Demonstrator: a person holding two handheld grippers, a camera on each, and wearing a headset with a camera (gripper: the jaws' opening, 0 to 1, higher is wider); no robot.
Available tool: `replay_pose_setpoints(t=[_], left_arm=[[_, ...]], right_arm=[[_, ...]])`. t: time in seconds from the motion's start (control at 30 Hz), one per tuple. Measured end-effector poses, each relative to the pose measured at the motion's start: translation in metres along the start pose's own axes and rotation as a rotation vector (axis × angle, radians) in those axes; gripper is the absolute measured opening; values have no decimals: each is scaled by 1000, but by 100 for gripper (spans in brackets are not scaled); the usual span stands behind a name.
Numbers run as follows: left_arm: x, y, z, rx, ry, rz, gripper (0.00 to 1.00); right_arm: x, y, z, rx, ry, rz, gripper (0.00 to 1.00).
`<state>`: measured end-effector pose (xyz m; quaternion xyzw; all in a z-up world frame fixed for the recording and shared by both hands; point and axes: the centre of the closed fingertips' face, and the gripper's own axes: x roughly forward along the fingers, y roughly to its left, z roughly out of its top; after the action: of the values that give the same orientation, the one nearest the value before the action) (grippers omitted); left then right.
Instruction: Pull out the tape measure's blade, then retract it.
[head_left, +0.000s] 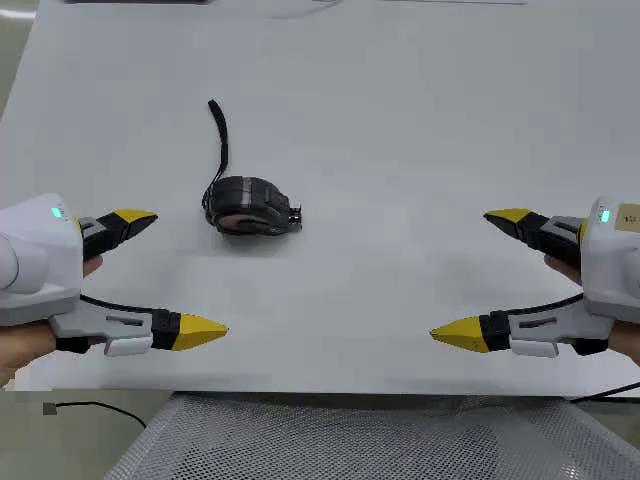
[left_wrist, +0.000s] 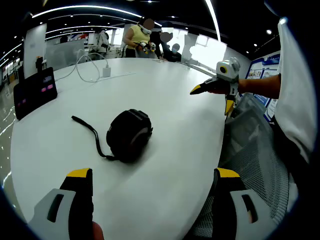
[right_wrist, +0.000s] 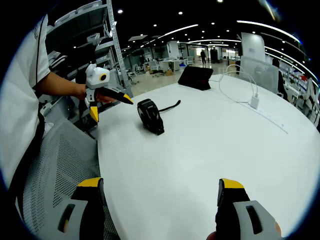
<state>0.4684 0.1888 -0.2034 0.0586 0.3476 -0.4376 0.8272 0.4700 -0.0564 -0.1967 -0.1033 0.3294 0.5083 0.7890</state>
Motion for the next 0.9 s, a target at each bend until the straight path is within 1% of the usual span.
replay_pose_setpoints(t=[0.2, 0.3, 0.4, 0.43, 0.47, 0.5, 0.9], left_arm=[[0, 0, -1, 0, 0, 1, 99], [-1, 0, -1, -2, 1, 2, 99], [0, 0, -3, -8, 9, 0, 99], [0, 0, -3, -14, 13, -3, 98], [-1, 1, -2, -8, 8, 1, 98], [-1, 1, -2, -8, 6, 3, 98], [-2, 1, 0, -15, -4, -9, 90]], right_arm=[[1, 1, 0, -5, 1, -1, 94], [0, 1, 3, -9, -14, 3, 95], [0, 2, 4, -8, -18, 11, 92], [0, 2, 3, -9, -13, 12, 89], [0, 1, 1, -11, -6, 12, 86], [0, 1, 1, -13, -6, 13, 84], [1, -1, 1, -12, -6, 3, 82]])
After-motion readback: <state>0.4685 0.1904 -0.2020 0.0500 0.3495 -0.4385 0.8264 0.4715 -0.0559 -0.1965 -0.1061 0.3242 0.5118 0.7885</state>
